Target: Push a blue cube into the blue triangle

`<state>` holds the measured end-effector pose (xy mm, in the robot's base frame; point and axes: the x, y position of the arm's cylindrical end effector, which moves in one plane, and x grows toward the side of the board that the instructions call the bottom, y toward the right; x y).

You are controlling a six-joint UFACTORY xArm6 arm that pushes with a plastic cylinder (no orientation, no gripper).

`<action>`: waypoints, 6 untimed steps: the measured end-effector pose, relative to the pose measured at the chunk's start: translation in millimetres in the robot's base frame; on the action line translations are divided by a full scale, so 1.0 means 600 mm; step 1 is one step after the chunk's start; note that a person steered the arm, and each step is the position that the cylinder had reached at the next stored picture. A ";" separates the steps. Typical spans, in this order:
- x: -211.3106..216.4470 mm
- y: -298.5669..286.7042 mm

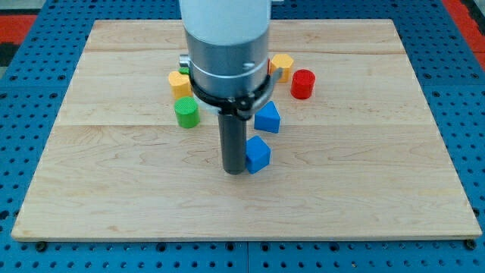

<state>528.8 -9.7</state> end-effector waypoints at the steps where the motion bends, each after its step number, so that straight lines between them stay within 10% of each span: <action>1: 0.059 0.005; 6: -0.066 0.075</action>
